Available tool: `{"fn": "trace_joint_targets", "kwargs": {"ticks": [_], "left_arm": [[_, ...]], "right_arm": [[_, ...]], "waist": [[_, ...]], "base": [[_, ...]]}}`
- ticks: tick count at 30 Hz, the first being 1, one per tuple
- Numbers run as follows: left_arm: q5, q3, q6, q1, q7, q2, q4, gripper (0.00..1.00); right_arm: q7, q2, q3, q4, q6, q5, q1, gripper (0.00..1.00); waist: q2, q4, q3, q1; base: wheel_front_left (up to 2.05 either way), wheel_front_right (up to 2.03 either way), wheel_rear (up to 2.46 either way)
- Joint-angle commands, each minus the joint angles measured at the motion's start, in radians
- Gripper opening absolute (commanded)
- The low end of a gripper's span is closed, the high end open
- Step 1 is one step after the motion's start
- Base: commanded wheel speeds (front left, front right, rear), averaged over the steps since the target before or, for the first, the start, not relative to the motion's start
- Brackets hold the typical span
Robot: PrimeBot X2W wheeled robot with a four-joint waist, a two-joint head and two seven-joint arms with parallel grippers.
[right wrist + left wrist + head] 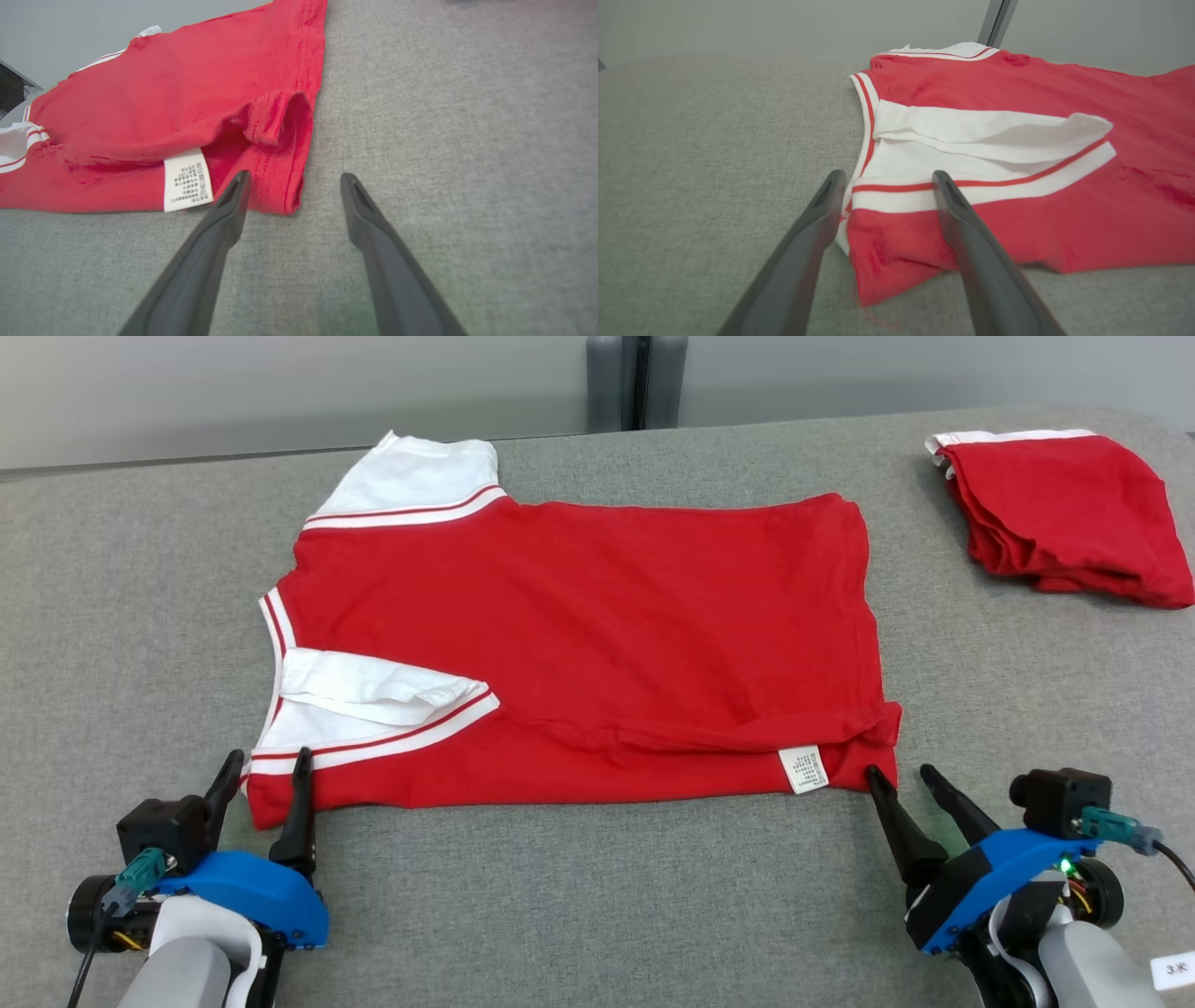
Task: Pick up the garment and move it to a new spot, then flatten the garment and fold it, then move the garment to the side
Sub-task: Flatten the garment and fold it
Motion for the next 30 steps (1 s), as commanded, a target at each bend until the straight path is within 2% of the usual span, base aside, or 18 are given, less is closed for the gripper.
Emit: {"fn": "trace_joint_targets", "kwargs": {"ticks": [1,12,13,14,15,16,17,18,19,25,30], "left_arm": [[-0.007,0.002,0.005,0.008,0.001,0.005,0.010,1.00],[-0.015,-0.017,-0.012,-0.035,0.010,-0.005,0.134,1.00],[-0.016,-0.023,-0.016,-0.037,0.014,-0.008,0.146,1.00],[-0.017,-0.028,-0.021,-0.037,0.020,-0.011,0.156,1.00],[-0.019,-0.032,-0.023,-0.039,0.021,-0.014,0.166,0.87],[-0.021,-0.035,-0.027,-0.040,0.019,-0.016,0.175,0.46],[-0.021,-0.035,-0.027,-0.040,0.019,-0.016,0.175,0.46],[-0.023,-0.038,-0.031,-0.040,0.016,-0.018,0.182,0.09],[-0.024,-0.039,-0.032,-0.041,0.011,-0.021,0.185,0.00],[-0.040,-0.032,-0.042,-0.034,-0.019,-0.033,0.176,0.00],[-0.048,-0.018,-0.030,0.011,-0.034,-0.043,0.115,0.00]], "right_arm": [[-0.007,0.002,0.005,0.012,0.001,-0.016,-0.020,1.00],[-0.025,0.042,0.054,0.150,0.001,-0.041,-0.096,1.00],[-0.028,0.046,0.059,0.163,0.001,-0.037,-0.099,0.74],[-0.036,0.049,0.065,0.172,0.001,-0.033,-0.102,0.27],[-0.042,0.051,0.067,0.181,0.001,-0.029,-0.105,0.12],[-0.050,0.052,0.072,0.188,0.001,-0.024,-0.106,0.00],[-0.050,0.052,0.072,0.188,0.001,-0.024,-0.106,0.00],[-0.061,0.054,0.077,0.193,0.001,-0.018,-0.107,0.00],[-0.073,0.054,0.080,0.195,0.001,-0.015,-0.107,0.00],[-0.114,0.045,0.109,0.210,0.001,0.009,-0.085,0.00],[-0.133,0.029,0.123,0.182,0.001,0.036,-0.048,0.00]], "waist": [[0.0000,-0.001,0.003,0.0001],[0.0000,0.000,0.015,0.0001],[0.0000,0.002,0.013,0.0001],[0.0000,0.004,0.010,0.0001],[0.0000,0.006,0.006,0.0001],[0.0000,0.007,0.001,0.0001],[0.0000,0.007,0.001,0.0001],[0.0000,0.008,-0.005,0.0001],[0.0000,0.009,-0.012,0.0001],[0.0000,0.013,-0.057,0.0001],[0.0000,0.024,-0.099,0.0001]], "base": [[0.00,0.00,0.00],[0.00,0.00,0.00],[0.00,0.00,0.00],[0.00,0.00,0.00],[0.00,0.00,0.00],[0.00,0.00,0.00],[0.00,0.00,0.00],[0.00,0.00,0.00],[0.00,0.00,0.00],[0.00,0.00,0.00],[0.00,0.00,0.00]]}}
